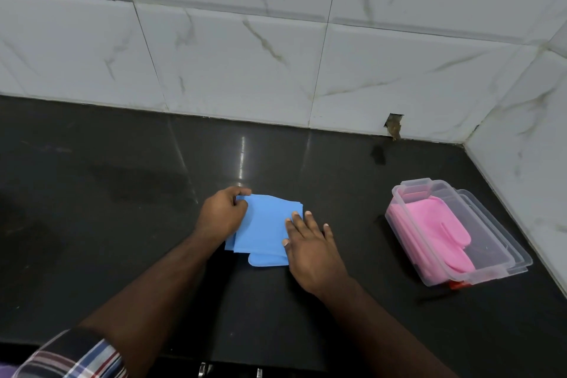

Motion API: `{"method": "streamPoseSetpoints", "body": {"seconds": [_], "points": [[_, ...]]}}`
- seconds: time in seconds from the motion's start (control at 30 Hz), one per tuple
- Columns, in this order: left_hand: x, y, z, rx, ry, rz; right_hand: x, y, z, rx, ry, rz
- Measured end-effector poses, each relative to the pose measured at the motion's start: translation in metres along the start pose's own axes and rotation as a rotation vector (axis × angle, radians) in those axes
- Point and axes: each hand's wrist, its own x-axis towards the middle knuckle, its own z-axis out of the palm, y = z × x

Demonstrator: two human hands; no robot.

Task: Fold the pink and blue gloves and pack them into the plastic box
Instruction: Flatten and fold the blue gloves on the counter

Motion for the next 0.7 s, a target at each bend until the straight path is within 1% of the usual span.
{"method": "streamPoseSetpoints", "body": {"seconds": [0.1, 0.27, 0.33, 0.37, 0.4, 0.43, 0.47, 0.53, 0.57, 0.63, 0.7], "points": [[-0.004, -0.002, 0.0, 0.156, 0.009, 0.02, 0.0, 0.0, -0.001, 0.016, -0.022, -0.011], [-0.003, -0.002, 0.0, 0.252, 0.044, 0.053, -0.004, 0.004, -0.011, 0.047, 0.112, -0.056], [-0.005, 0.0, 0.0, 0.391, 0.09, 0.057, -0.007, 0.001, -0.006, 0.025, 0.112, -0.091], [-0.007, 0.002, 0.002, 0.493, 0.146, 0.094, -0.008, -0.001, -0.002, 0.007, 0.111, -0.106], [-0.01, 0.005, 0.006, 0.572, 0.206, 0.166, -0.008, -0.004, 0.002, -0.016, 0.114, -0.115], [-0.013, 0.008, 0.012, 0.614, 0.237, 0.26, -0.007, -0.005, 0.007, -0.036, 0.118, -0.117], [-0.016, 0.011, 0.019, 0.623, 0.235, 0.364, -0.007, -0.006, 0.011, -0.051, 0.121, -0.116], [-0.018, 0.013, 0.036, 0.632, 0.138, 0.536, -0.005, -0.009, 0.014, -0.065, 0.101, -0.12], [-0.018, 0.014, 0.044, 0.642, 0.048, 0.564, -0.005, -0.01, 0.015, -0.073, 0.083, -0.129], [-0.016, 0.01, 0.053, 0.708, -0.093, 0.545, -0.006, -0.011, 0.013, -0.079, 0.061, -0.136], [-0.013, 0.001, 0.056, 0.779, -0.156, 0.517, -0.008, -0.008, 0.005, -0.027, 0.051, -0.133]]}}
